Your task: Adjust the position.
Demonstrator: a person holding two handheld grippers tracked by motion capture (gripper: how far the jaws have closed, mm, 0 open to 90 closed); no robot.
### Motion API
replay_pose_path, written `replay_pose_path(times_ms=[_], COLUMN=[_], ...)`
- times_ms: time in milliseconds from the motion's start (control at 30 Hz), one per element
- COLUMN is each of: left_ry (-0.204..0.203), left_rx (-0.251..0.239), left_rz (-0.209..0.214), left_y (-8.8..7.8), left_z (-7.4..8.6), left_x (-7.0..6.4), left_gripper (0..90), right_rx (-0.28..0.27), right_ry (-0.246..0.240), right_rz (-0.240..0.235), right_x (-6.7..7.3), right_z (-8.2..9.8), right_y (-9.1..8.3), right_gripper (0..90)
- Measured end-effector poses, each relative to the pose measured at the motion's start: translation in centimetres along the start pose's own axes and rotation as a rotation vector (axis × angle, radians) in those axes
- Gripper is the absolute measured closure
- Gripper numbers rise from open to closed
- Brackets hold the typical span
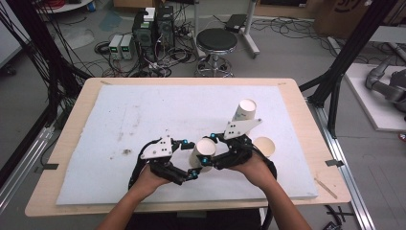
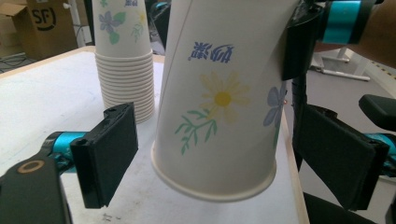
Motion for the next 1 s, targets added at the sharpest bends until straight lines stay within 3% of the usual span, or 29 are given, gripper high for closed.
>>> replay_pose_path(times_ms=[200, 400, 633, 700, 833, 1000], left_ry=[0.002, 0.037, 0.041, 0.043, 0.051, 0.072], left_rx=[-0.001, -0.001, 0.017, 0.034, 0.074, 0.167], left_rz=[0.009, 0.018, 0.018, 0.016, 0.011, -0.005], left_y=[0.10, 0.05, -0.01, -0.07, -0.33, -0.87], left_z=[0.00, 0.00, 0.11, 0.17, 0.29, 0.19], left_x=[-0.05, -0.23, -0.26, -0.25, -0.22, 0.00], left_gripper=[15.0, 25.4, 29.4, 30.4, 31.5, 32.5], right_rx=[-0.012, -0.024, -0.022, -0.020, -0.036, -0.013], right_ry=[-0.001, -0.011, 0.005, 0.034, 0.020, -0.002], right_rz=[-0.016, -0.036, -0.043, -0.034, -0.049, -0.051], right_x=[0.39, 0.54, 0.44, 0.33, 0.43, 0.56], right_z=[-0.29, -0.38, -0.20, -0.15, -0.12, 0.02], right_y=[0.22, 0.41, 0.60, 0.68, 0.53, 0.64], right_gripper=[35.1, 35.2, 32.3, 20.0, 19.6, 19.6])
Point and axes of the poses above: each handheld gripper's, and its own axes: y roughly forward along the jaws, z roughly out of its underside, x roughly to its left, the point moved 6 cm from there along y, roughly forward along the jaws, and after that the axes turned 14 degrees about x, right-handed, at the moved point
